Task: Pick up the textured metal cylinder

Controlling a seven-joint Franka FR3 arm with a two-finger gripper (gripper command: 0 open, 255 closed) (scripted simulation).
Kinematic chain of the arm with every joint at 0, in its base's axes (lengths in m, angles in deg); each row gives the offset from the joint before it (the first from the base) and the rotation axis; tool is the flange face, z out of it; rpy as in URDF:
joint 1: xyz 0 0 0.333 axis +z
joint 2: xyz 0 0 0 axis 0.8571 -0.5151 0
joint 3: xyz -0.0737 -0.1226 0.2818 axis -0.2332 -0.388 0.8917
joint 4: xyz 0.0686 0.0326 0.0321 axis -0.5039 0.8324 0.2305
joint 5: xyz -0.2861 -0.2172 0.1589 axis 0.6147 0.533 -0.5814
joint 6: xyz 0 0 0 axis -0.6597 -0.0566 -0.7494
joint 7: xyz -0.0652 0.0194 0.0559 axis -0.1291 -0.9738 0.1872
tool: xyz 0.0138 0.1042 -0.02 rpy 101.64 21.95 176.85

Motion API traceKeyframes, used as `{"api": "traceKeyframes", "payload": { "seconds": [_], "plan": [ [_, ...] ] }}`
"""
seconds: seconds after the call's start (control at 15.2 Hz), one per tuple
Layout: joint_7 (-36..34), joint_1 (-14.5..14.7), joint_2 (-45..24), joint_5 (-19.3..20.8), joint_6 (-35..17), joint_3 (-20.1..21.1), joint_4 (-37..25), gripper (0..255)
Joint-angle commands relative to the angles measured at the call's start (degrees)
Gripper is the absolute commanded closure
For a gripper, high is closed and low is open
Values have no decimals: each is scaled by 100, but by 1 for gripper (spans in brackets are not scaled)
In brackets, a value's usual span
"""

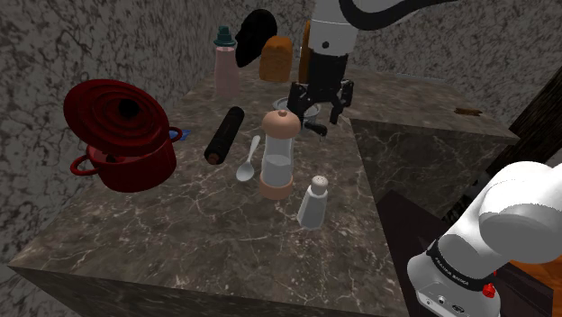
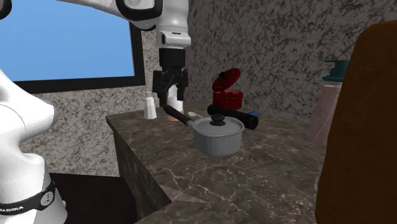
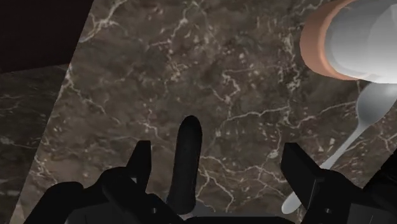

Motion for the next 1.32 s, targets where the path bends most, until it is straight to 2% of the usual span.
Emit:
{"api": "traceKeyframes", "payload": {
  "seconds": [0.0, 0.26, 0.59, 1.06, 1.25],
  "plan": [
    [-426, -14, -396, 32, -194, 207, -276, 0],
    [-1226, -43, -1227, 256, -484, 534, -918, 0],
    [-2250, 23, -2358, 756, -669, 807, -1919, 0],
    [-3526, 449, -4066, 1609, -503, 823, -3782, 0],
    [-3538, 453, -4094, 1624, -722, 802, -3590, 0]
  ]
}}
